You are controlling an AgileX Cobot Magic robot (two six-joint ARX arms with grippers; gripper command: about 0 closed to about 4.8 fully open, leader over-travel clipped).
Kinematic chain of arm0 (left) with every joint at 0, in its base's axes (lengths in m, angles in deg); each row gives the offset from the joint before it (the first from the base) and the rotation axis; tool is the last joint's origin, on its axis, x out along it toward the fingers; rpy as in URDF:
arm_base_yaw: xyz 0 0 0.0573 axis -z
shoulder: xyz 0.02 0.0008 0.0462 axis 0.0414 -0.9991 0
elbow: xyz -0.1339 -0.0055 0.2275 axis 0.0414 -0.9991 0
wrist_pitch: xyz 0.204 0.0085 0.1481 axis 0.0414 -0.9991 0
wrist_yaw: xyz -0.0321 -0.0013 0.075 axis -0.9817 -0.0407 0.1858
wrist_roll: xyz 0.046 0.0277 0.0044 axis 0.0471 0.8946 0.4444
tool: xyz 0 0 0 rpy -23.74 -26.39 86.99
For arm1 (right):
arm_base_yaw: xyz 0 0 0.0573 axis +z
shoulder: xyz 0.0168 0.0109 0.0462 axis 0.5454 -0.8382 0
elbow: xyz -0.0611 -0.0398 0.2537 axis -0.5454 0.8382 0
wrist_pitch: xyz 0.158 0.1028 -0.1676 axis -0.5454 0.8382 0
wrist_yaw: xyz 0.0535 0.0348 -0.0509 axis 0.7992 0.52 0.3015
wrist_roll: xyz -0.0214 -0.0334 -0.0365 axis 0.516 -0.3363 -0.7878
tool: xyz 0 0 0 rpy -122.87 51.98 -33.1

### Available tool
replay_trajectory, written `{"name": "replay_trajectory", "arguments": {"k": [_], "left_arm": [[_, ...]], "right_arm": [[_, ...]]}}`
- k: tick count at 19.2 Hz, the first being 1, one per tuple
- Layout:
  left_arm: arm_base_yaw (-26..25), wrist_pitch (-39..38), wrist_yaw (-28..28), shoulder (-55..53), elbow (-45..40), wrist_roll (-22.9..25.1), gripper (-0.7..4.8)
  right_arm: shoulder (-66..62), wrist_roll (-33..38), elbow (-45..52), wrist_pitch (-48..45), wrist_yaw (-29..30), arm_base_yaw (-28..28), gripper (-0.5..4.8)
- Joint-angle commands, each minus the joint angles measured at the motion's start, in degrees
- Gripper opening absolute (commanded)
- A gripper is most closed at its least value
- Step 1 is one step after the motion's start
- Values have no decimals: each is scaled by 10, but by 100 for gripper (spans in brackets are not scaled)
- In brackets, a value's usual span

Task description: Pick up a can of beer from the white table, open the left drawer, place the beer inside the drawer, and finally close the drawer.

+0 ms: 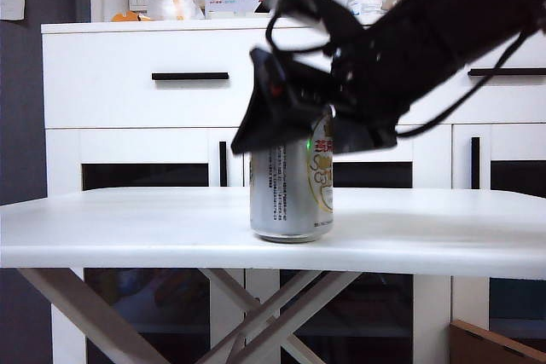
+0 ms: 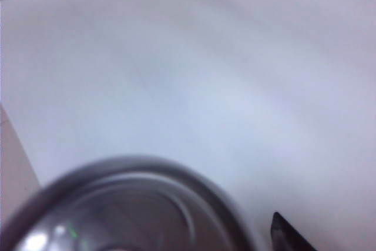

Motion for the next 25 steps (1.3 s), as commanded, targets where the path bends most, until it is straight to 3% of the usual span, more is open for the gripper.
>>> {"name": "replay_trajectory", "arguments": {"k": [1, 8, 9, 12, 13, 18, 21, 25], "left_arm": [[-1, 7, 0, 1, 2, 3, -5], [-1, 7, 0, 1, 2, 3, -5], [-1, 7, 0, 1, 2, 3, -6], [-1, 6, 0, 1, 2, 3, -6], [-1, 6, 0, 1, 2, 2, -5], [-1, 6, 0, 1, 2, -5, -5], [-1, 8, -3, -4, 2, -69, -6], [-1, 52, -24, -40, 2, -174, -5]], "right_arm": [[-19, -2, -2, -11, 1, 1, 479], [-37, -2, -2, -26, 1, 1, 479], [-37, -2, -2, -32, 1, 1, 443], [-37, -2, -2, -45, 0, 3, 160], [-37, -2, -2, -44, -2, 4, 143], [23, -2, -2, -40, -3, 3, 144], [99, -1, -3, -24, -8, 3, 144], [215, 1, -14, 42, -80, 3, 144]]}}
